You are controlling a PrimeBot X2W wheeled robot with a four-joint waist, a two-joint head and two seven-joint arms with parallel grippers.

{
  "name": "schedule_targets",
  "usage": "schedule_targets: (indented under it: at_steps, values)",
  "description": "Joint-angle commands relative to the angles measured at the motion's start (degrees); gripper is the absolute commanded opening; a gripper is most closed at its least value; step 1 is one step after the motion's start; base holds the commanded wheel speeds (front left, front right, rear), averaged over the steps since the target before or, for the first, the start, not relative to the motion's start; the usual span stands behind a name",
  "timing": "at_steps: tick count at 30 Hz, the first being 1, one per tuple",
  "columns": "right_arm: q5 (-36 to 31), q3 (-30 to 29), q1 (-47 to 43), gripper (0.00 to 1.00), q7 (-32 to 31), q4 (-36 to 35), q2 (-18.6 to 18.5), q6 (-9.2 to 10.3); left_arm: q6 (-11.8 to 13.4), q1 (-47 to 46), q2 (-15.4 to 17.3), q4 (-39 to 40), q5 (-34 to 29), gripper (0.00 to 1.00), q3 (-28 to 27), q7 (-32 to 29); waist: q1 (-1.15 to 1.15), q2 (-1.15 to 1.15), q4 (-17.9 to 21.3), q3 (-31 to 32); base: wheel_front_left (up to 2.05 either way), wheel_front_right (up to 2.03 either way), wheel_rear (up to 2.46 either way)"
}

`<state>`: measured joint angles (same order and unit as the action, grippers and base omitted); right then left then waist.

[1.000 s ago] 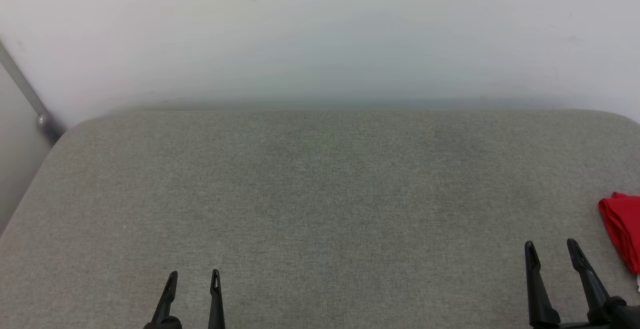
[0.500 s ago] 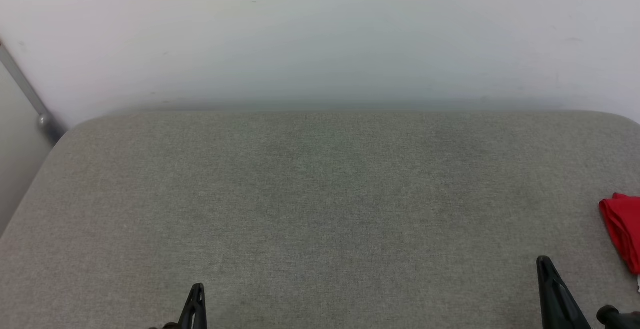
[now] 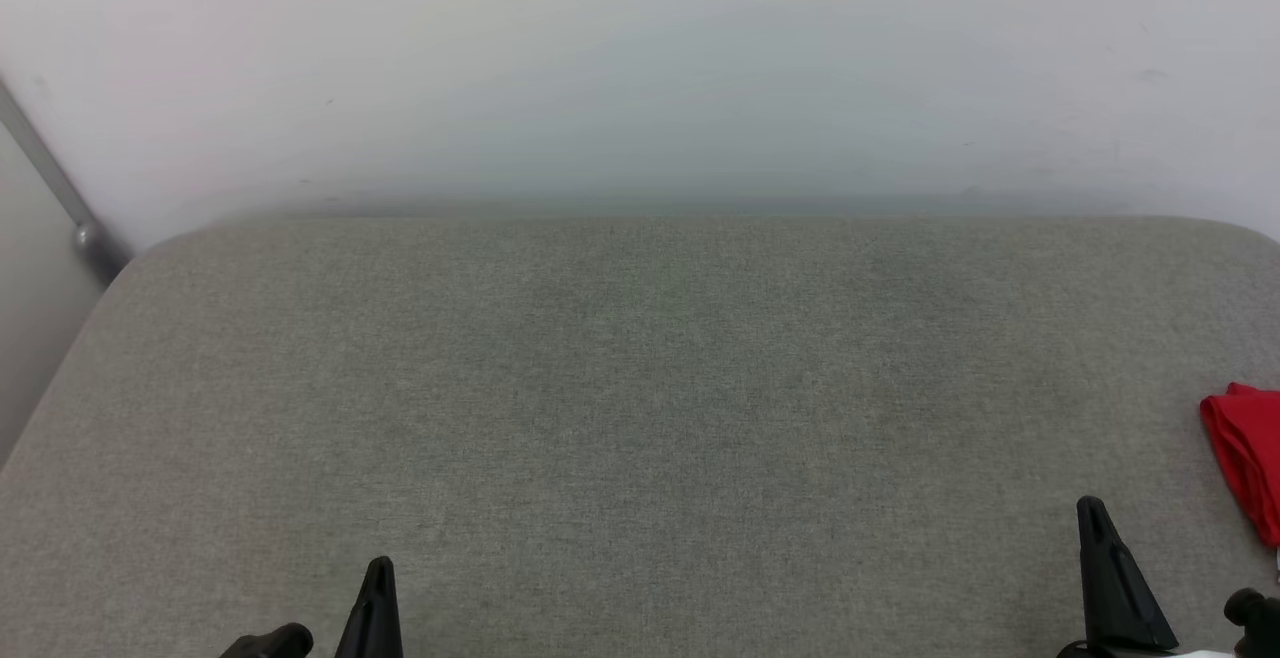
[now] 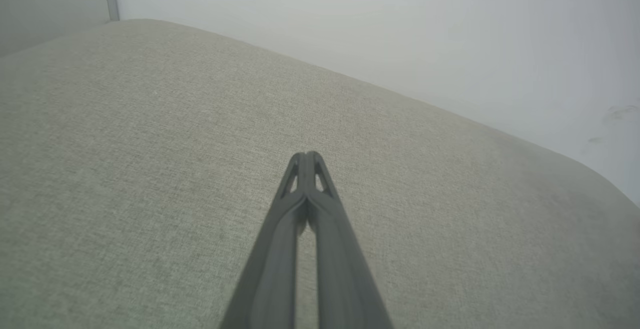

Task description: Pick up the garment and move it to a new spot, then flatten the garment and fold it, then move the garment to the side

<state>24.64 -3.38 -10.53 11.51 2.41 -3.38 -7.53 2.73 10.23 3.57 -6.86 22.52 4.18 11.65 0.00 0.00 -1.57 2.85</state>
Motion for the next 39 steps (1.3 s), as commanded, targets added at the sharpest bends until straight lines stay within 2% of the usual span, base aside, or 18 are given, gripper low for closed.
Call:
schedule_targets:
  at_steps: [1,18,39]
  values:
    - [2.87,0.02,1.83,0.0,-0.39,-0.26,-0.62,0.01,-0.53,-1.85,0.56,0.47,2.86,0.0,-0.37,-0.51,0.0,0.0,0.02,-0.04,0.0,0.0,0.0]
    - [18.97,0.24,5.42,0.0,-3.76,2.42,-1.12,0.02,-2.9,-5.47,1.12,-1.41,19.63,0.0,-1.65,-3.73,0.0,0.0,0.26,-0.52,0.0,0.0,0.0]
    - [34.87,0.09,9.13,0.0,-7.48,5.21,-1.34,0.03,-5.26,-8.99,1.41,-3.01,36.19,0.0,-3.39,-7.36,0.0,0.0,0.57,-1.1,0.0,0.0,0.0]
